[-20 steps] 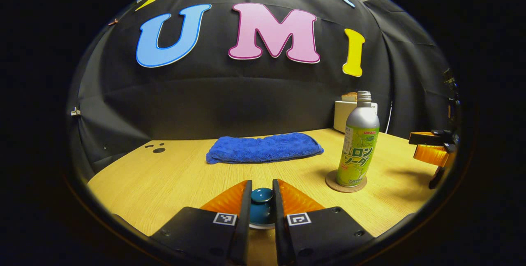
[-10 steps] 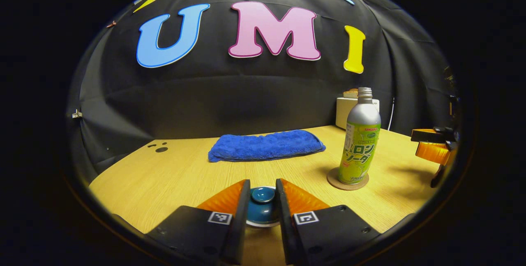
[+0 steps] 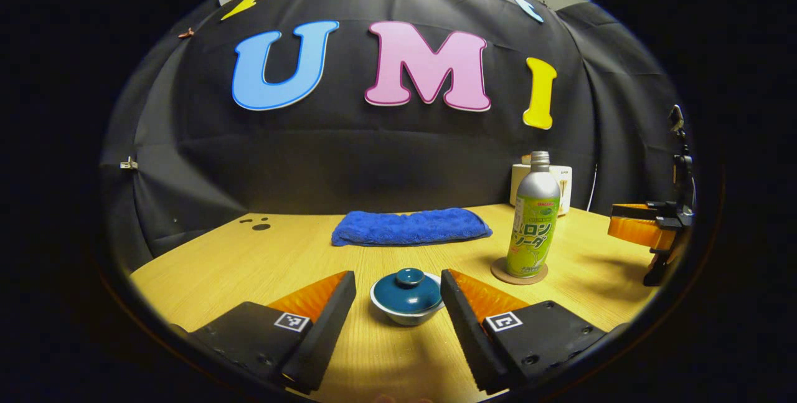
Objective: Open the teacup lid with one hand, grasp the water bottle and pour water into the teacup with the other hand; after pouring, place the water bottle on the coaster and then close the teacup lid.
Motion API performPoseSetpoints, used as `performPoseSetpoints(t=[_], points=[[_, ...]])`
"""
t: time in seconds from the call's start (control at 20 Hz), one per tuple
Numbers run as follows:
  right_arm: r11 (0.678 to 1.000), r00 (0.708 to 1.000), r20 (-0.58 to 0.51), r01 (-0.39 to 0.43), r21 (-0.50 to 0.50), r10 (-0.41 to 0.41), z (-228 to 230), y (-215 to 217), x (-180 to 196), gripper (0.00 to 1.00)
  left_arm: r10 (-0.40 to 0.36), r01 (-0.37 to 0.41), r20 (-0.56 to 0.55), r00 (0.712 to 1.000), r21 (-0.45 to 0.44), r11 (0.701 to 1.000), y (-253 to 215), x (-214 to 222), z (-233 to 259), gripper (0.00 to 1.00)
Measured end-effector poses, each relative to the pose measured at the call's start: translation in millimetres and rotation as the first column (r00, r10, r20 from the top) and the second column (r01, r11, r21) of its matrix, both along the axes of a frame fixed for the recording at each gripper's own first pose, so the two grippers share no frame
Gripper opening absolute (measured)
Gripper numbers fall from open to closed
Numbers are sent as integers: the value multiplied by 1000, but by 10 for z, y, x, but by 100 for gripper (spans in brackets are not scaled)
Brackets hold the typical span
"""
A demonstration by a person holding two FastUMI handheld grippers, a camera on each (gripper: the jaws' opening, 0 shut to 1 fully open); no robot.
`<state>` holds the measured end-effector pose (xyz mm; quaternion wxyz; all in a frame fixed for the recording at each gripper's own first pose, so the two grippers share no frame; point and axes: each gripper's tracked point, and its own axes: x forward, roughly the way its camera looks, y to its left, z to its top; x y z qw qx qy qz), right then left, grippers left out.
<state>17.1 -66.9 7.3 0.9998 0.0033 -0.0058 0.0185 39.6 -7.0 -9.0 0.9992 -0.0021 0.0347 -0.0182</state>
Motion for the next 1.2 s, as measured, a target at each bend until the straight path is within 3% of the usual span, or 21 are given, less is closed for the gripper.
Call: performPoseSetpoints(t=[0.15, 0.65, 1.2], points=[[1000, 1000, 1, 31, -1, -31, 5, -8, -12, 96, 11, -11, 72, 997, 1, 1000, 25, -111, 92, 92], [996, 996, 2, 89, 0, -89, 3, -88, -22, 96, 67, -67, 68, 995, 1, 998, 108, -163, 73, 95], [996, 996, 3, 89, 0, -89, -72, -61, -5, 97, 27, -28, 71, 997, 2, 1000, 40, -193, 73, 95]])
